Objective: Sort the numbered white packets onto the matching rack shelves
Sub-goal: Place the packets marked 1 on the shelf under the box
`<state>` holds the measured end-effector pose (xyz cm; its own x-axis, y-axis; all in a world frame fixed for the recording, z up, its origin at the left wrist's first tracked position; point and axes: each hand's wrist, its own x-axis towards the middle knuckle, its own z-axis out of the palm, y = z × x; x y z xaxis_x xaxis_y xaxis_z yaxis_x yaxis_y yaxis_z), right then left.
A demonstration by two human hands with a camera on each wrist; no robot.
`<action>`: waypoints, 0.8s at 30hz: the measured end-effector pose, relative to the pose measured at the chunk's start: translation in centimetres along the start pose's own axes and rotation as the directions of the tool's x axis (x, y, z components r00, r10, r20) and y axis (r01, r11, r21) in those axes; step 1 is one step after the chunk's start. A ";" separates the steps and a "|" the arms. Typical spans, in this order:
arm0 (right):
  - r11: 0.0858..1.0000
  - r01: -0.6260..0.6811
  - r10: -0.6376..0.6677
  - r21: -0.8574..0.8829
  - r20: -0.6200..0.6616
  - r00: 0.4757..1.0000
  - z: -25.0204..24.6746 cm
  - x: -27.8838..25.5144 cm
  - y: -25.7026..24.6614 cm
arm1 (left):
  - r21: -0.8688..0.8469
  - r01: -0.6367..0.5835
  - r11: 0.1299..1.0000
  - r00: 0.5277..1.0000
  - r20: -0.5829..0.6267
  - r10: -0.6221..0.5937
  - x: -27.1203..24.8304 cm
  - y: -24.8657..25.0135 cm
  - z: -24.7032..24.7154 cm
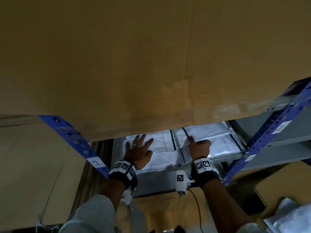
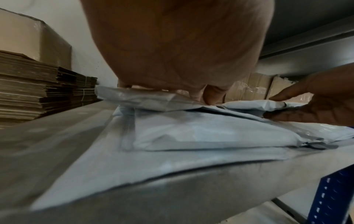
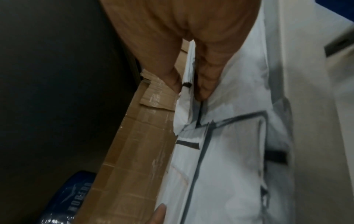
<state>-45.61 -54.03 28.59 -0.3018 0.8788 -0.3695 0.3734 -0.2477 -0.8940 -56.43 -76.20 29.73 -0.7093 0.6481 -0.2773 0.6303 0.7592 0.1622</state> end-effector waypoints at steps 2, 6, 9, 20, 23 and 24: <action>0.999 0.041 -0.042 -0.034 -0.007 0.999 -0.7 -0.4 -0.8 | -0.011 0.000 1.000 1.000 -0.009 -0.001 0.1 -0.3 0.1; 0.984 0.119 -0.124 -0.129 -0.029 0.992 -2.1 -1.3 -1.7 | -0.017 -0.003 1.000 1.000 -0.021 0.002 0.2 -0.5 0.5; 0.964 0.137 -0.147 -0.229 -0.027 0.989 -2.6 -1.5 -1.9 | -0.011 -0.012 1.000 0.999 -0.031 0.012 0.3 -0.7 0.8; 0.833 0.322 -0.304 -0.449 0.114 0.946 -3.3 0.3 -0.6 | 0.022 -0.036 0.999 0.998 -0.059 0.037 0.6 -1.4 1.5; 0.735 0.442 -0.473 -0.515 0.078 0.878 -4.6 1.8 -1.4 | 0.051 -0.023 0.998 0.993 -0.112 0.028 0.4 -1.0 1.5; 0.674 0.485 -0.531 -0.557 0.091 0.842 -4.9 2.6 -1.5 | 0.060 -0.018 0.998 0.991 -0.131 0.026 0.4 -0.8 1.5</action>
<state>-42.65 -49.39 30.21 -0.5321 0.8349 0.1408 0.5939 0.4866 -0.6408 -56.73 -76.65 28.04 -0.7278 0.6699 -0.1465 0.6609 0.7423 0.1106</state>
